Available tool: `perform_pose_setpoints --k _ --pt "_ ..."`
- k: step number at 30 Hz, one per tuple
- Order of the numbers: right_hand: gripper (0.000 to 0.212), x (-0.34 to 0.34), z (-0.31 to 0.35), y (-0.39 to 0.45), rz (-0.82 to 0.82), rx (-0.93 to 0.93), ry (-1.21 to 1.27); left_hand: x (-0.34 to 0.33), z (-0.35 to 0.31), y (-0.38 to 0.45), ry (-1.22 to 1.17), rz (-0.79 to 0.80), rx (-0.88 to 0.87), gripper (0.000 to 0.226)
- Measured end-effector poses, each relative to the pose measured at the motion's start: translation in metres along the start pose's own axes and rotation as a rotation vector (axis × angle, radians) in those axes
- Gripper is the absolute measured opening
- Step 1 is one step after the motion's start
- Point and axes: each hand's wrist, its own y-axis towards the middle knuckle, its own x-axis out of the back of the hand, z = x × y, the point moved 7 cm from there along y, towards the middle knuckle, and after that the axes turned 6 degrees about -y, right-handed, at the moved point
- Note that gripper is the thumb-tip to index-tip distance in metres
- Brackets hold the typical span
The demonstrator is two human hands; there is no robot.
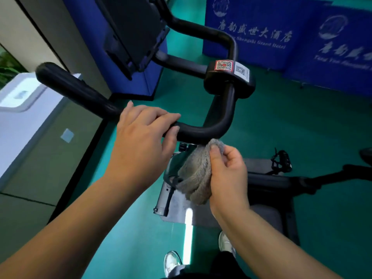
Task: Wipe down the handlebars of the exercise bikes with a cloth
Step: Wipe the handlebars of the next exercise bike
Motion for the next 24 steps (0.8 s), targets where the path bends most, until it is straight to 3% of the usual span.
perform_pose_setpoints --k 6,16,24 --pt "0.007 0.012 0.016 0.011 -0.102 -0.027 0.058 0.010 0.011 0.003 -0.056 0.046 -0.082 0.035" --pt "0.012 -0.013 -0.003 -0.009 0.094 -0.109 0.056 0.011 0.016 0.001 -0.025 0.051 -0.098 0.039" --pt "0.011 -0.012 0.000 -0.009 -0.065 -0.118 0.140 0.036 0.037 0.004 0.078 0.055 -0.193 0.038"
